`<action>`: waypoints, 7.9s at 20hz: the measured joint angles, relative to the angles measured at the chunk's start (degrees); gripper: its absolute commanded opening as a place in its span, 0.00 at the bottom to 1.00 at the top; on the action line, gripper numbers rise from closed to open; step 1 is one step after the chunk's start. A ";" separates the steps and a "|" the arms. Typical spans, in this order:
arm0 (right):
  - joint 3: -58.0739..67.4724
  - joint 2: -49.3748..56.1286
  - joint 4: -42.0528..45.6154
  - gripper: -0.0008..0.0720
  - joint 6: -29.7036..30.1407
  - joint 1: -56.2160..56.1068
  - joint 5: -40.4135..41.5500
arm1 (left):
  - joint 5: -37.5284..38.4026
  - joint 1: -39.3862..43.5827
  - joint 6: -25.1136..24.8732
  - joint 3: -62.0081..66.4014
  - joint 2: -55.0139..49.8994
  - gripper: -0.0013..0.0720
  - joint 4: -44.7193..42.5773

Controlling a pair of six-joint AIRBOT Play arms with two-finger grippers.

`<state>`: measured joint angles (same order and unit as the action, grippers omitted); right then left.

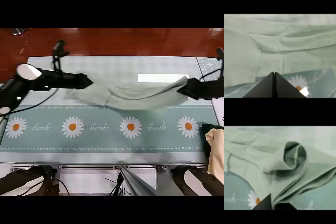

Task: Fold the shirts.

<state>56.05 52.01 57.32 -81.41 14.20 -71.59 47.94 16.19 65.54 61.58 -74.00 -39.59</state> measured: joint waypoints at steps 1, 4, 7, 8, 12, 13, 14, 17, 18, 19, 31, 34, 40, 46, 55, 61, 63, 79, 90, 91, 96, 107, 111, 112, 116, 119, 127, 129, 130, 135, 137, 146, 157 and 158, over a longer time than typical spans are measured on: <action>-1.55 -4.50 0.28 0.04 -1.22 0.00 -0.81 | -1.22 3.39 0.31 0.85 -1.66 0.07 0.35; -4.59 -15.91 0.98 0.04 -5.01 0.00 -4.09 | -3.08 12.26 1.90 5.05 -8.35 0.07 0.83; -5.73 -23.04 1.01 0.04 -7.80 0.00 -7.37 | -3.28 20.24 4.13 11.08 -16.11 0.07 1.05; -5.88 -24.59 0.74 0.04 -8.33 0.00 -8.59 | -3.30 22.58 4.76 13.07 -18.51 0.07 1.07; -6.23 -27.45 -0.55 0.04 -9.38 0.00 -11.34 | -0.87 31.23 7.26 21.00 -27.63 0.07 1.11; -6.29 -27.69 -0.57 0.04 -9.53 0.00 -11.61 | 0.44 33.05 7.63 22.71 -29.44 0.07 1.07; -6.34 -27.89 -0.76 0.04 -9.55 0.00 -11.74 | 1.75 34.45 8.04 23.96 -30.82 0.07 1.09; -6.34 -27.32 -1.27 0.04 -9.11 0.00 -12.11 | 6.49 36.00 8.44 26.64 -32.81 0.07 1.18; -6.34 -26.82 -1.64 0.04 -8.72 0.00 -12.20 | 6.58 35.06 8.59 27.30 -32.74 0.07 1.09; -6.36 -26.12 -2.27 0.04 -8.24 0.00 -12.22 | 7.80 33.55 8.90 27.71 -32.20 0.07 0.96; 0.37 -0.22 -16.28 0.04 1.64 -21.66 5.86 | 15.23 -13.46 7.96 6.71 7.39 0.07 -1.42; 11.43 15.67 -17.05 0.04 3.06 -29.27 11.19 | 15.96 -23.10 6.40 -4.98 20.52 0.07 -1.42; 31.02 41.07 -17.68 0.04 1.86 -36.41 14.62 | 15.61 -29.68 5.31 -23.30 34.62 0.07 -1.38; 37.38 50.36 -17.75 0.69 -0.79 -39.80 15.43 | 15.04 -30.64 4.61 -29.92 37.18 0.07 -1.33; 37.73 42.73 -3.74 0.86 -6.51 -35.98 2.99 | 10.29 -30.75 4.15 -31.08 37.55 0.07 -1.31; 12.28 12.28 19.96 0.86 -18.18 -28.37 2.58 | 8.68 -30.73 4.11 -31.10 37.53 0.07 -1.31; -3.61 -0.42 22.23 0.87 -26.75 -26.49 9.11 | 8.33 -30.75 4.11 -31.12 37.46 0.07 -1.31; -38.32 2.78 -24.28 0.87 -14.32 -31.32 42.71 | 8.15 -29.31 4.17 -31.15 35.98 0.07 -1.29; -12.26 22.86 -26.80 0.04 4.98 -28.74 29.24 | 8.02 -26.27 4.15 -31.15 35.98 0.07 -1.31; -8.22 23.15 -24.72 0.04 4.87 -27.50 26.36 | 8.02 -26.25 4.15 -31.15 35.98 0.07 -1.29; 17.94 23.69 -7.58 0.04 -2.49 -19.63 7.48 | 8.00 -26.18 4.15 -31.15 35.98 0.07 -1.31; 49.57 22.88 2.08 0.04 -12.74 10.54 -21.35 | 8.00 -26.18 4.13 -31.15 35.98 0.07 -1.31; 51.67 20.59 5.20 0.04 -13.62 24.15 -29.70 | 7.54 -26.18 4.13 -31.15 35.98 0.07 -1.31; 51.87 19.89 6.10 0.04 -13.60 27.02 -30.82 | 7.26 -26.18 4.13 -31.15 35.98 0.07 -1.31; 50.90 16.44 8.96 0.04 -13.29 37.59 -33.51 | 6.19 -26.18 4.13 -31.15 35.98 0.07 -1.31; 45.66 11.96 11.67 0.04 -12.66 43.80 -34.14 | 5.84 -26.18 4.13 -31.15 35.98 0.07 -1.31; 25.59 -2.93 27.56 0.04 -12.24 55.54 -34.49 | 2.45 -26.18 4.13 -31.15 35.98 0.07 -1.33; 21.75 -6.56 35.04 0.04 -14.49 57.00 -34.51 | 1.18 -26.18 4.13 -31.15 35.98 0.07 -1.29; 20.22 -8.00 37.77 0.04 -15.34 57.40 -34.53 | 0.37 -26.18 4.13 -31.15 35.98 0.07 -1.31; 15.04 -11.08 45.09 0.87 -16.85 58.29 -34.53 | -4.39 -26.18 4.13 -31.15 35.91 0.07 -1.29; 14.43 -10.58 44.41 0.87 -15.67 57.96 -34.29 | -4.59 -26.18 4.07 -31.15 35.63 0.07 -1.29; 20.90 1.22 7.26 0.04 -13.03 38.56 -13.20 | 1.29 -24.04 2.16 -8.20 25.88 0.07 -1.29; 15.23 14.91 33.46 0.04 -16.39 -20.87 2.05 | 6.16 -0.98 18.91 3.34 15.17 0.07 -38.10; 14.49 16.57 35.43 0.04 -17.64 -22.29 2.27 | 6.01 -0.50 20.26 2.45 14.36 0.07 -40.89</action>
<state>70.54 68.58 92.75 -99.04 -8.10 -69.32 53.95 15.68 85.80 64.03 -59.64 -80.49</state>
